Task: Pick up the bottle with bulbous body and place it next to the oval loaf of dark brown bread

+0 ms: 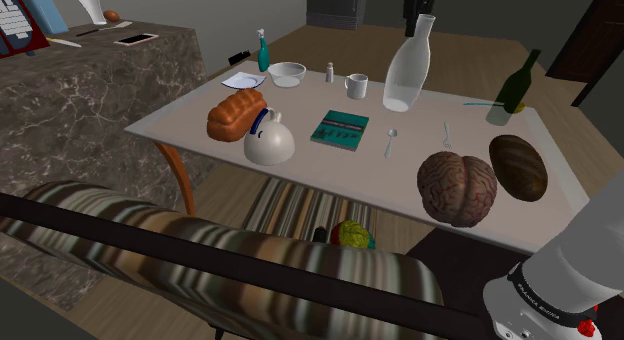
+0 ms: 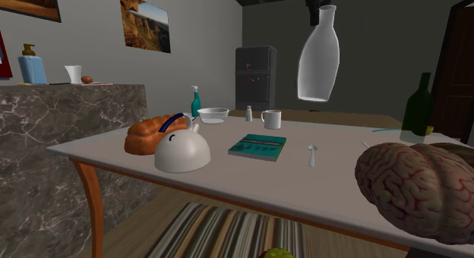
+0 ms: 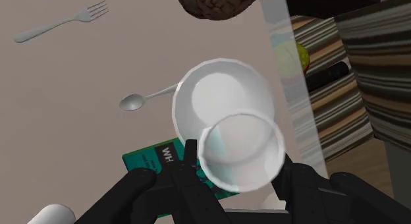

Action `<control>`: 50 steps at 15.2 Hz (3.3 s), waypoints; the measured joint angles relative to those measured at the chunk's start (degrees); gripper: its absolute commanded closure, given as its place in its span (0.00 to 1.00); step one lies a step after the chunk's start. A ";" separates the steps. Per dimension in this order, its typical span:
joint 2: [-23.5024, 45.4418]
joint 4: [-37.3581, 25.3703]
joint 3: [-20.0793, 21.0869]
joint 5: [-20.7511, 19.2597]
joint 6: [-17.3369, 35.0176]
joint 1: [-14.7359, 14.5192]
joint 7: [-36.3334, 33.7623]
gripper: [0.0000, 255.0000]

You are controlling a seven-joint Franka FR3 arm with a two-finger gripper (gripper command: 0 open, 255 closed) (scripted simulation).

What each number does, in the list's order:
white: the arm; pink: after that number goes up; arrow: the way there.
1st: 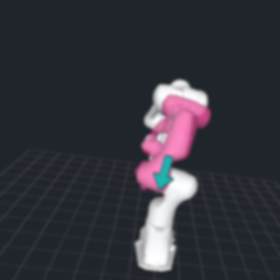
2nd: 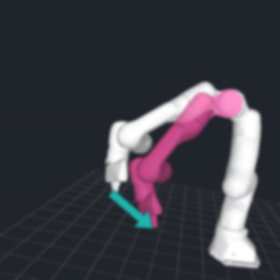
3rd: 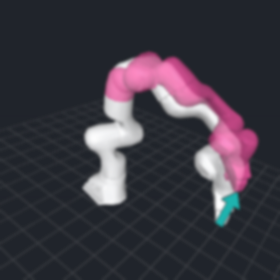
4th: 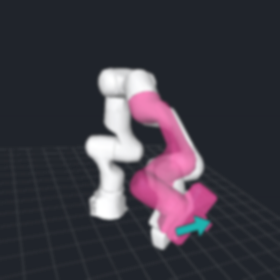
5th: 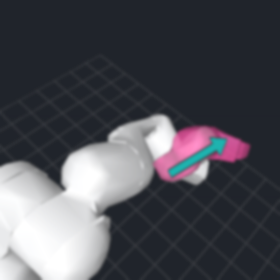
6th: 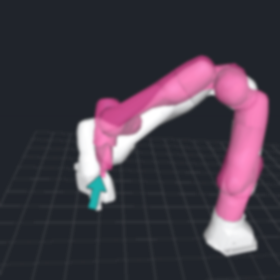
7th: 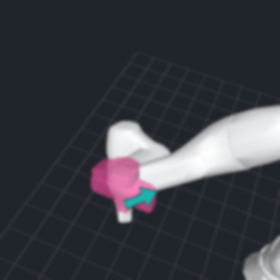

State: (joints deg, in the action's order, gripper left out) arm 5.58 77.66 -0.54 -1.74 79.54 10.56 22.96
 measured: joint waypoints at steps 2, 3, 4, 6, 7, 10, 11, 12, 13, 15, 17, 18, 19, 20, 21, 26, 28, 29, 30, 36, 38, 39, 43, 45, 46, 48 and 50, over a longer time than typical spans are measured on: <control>-1.78 1.15 -0.98 -0.08 -0.56 1.18 2.19 1.00; -2.67 1.44 -1.57 -0.15 -1.12 1.86 3.47 1.00; -2.96 1.18 -2.11 -0.21 -1.62 2.46 4.64 1.00; -3.34 0.41 -3.34 -0.36 -2.72 3.82 7.30 1.00; -3.37 -0.28 -4.04 -0.42 -3.35 4.59 8.78 1.00; -4.50 -0.63 -5.79 -0.71 -4.67 6.47 12.54 1.00; -5.26 -0.04 -6.43 -0.87 -4.80 7.14 13.90 1.00; -5.13 -0.83 -7.18 -0.93 -5.40 7.90 15.43 1.00; -4.94 -2.13 -7.91 -1.00 -6.42 8.64 16.97 1.00; -4.22 -4.70 -9.19 -1.02 -8.15 9.96 19.68 1.00; -3.53 -6.60 -10.64 -1.01 -9.23 11.52 22.73 1.00; -2.61 -8.82 -11.34 -0.87 -10.50 12.29 24.21 1.00; -1.89 -10.16 -12.17 -0.76 -11.02 13.25 25.97 1.00; -1.09 -11.82 -12.93 -0.60 -11.83 14.18 27.63 1.00; -1.27 -11.95 -13.56 -0.67 -12.09 14.94 29.08 1.00; -2.90 -7.51 -13.94 -1.06 -9.20 15.35 29.96 1.00; -4.29 -4.00 -13.77 -1.38 -7.07 15.14 29.58 1.00; -4.94 -2.32 -13.70 -1.53 -6.03 15.06 29.41 1.00; -5.69 -0.59 -13.63 -1.70 -5.04 14.98 29.26 1.00; -8.22 7.58 -13.36 -2.21 0.64 14.74 28.46 1.00; -8.69 9.66 -13.32 -2.32 2.25 14.71 28.28 1.00; -8.92 10.65 -13.31 -2.36 3.03 14.70 28.21 1.00; -10.44 15.72 -13.20 -2.67 6.59 14.65 27.77 1.00; -10.76 17.61 -13.13 -2.73 8.16 14.59 27.52 1.00; -10.80 18.40 -13.14 -2.74 8.91 14.60 27.48 1.00; -11.34 20.54 -13.18 -2.87 10.52 14.65 27.43 1.00; -11.59 22.42 -13.17 -2.93 12.16 14.65 27.27 1.00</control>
State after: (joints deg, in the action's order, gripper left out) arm -6.01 100.08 -13.71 -4.67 91.69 25.21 50.23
